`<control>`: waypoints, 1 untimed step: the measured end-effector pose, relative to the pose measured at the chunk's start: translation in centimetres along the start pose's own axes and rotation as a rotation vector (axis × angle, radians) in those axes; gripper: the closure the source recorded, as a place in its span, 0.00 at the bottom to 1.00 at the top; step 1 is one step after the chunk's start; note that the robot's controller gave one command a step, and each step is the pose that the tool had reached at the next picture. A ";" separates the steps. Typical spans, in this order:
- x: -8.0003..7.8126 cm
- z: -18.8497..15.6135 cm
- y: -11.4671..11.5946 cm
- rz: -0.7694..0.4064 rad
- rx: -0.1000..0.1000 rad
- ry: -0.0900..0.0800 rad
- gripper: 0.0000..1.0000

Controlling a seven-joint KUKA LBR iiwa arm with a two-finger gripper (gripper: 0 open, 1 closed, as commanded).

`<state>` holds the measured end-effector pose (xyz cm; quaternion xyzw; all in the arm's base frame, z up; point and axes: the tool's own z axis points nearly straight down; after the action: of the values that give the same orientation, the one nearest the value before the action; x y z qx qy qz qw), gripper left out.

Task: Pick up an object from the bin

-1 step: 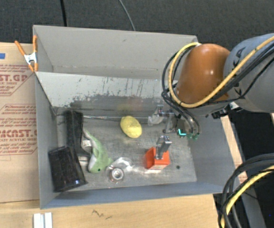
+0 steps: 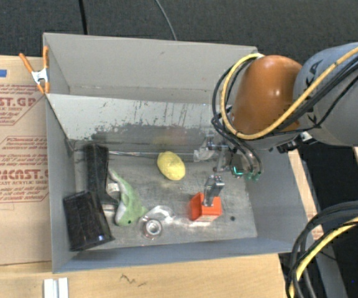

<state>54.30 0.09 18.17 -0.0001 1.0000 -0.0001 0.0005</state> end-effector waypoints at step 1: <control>1.2 3.0 1.4 -0.083 0.001 -0.006 0.00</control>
Offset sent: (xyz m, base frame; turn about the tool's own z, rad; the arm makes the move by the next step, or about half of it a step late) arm -0.0596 -0.0714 -0.0406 -0.3508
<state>53.07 1.47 15.21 -0.0417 0.9991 -0.0005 0.0033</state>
